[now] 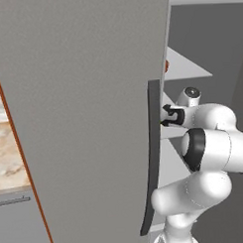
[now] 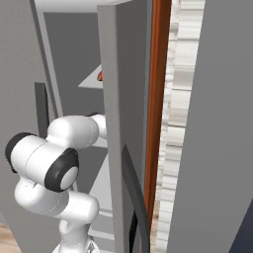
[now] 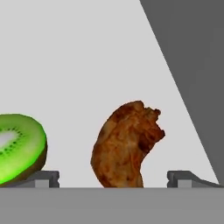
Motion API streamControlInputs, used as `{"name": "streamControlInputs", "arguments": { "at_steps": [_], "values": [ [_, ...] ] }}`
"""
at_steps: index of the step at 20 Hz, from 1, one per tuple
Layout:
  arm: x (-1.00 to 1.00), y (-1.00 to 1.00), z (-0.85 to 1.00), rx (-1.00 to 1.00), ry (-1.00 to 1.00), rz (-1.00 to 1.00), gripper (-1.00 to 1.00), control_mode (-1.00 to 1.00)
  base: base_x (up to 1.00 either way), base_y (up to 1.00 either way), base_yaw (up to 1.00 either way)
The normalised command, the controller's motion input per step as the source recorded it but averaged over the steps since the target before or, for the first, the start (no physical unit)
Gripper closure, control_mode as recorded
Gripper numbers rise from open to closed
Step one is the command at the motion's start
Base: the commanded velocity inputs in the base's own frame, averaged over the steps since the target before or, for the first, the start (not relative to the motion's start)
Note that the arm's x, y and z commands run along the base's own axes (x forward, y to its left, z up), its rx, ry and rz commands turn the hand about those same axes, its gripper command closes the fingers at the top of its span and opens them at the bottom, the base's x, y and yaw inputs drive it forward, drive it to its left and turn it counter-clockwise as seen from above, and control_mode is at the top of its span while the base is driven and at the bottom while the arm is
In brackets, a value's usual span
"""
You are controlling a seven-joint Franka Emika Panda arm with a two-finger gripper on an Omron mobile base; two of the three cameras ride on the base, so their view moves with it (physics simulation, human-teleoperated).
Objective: Take the kiwi, sweet potato, and chicken drumstick from the freezer and place them in the bowl on the counter.
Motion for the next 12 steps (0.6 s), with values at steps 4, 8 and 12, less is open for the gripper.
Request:
{"name": "streamControlInputs", "arguments": {
  "at_steps": [4, 8, 12],
  "values": [
    [-0.12, 0.0, -0.29, 0.0, 0.0, 0.0, -1.0, -1.0, 0.0, 0.0, 0.0],
    [-0.08, 0.0, -0.22, 0.0, 0.0, 0.0, -1.0, -1.0, 0.0, 0.0, 0.0],
    [0.0, 0.0, -0.12, 0.0, 0.0, 0.0, -1.0, -1.0, 0.0, 0.0, 0.0]
  ]
}}
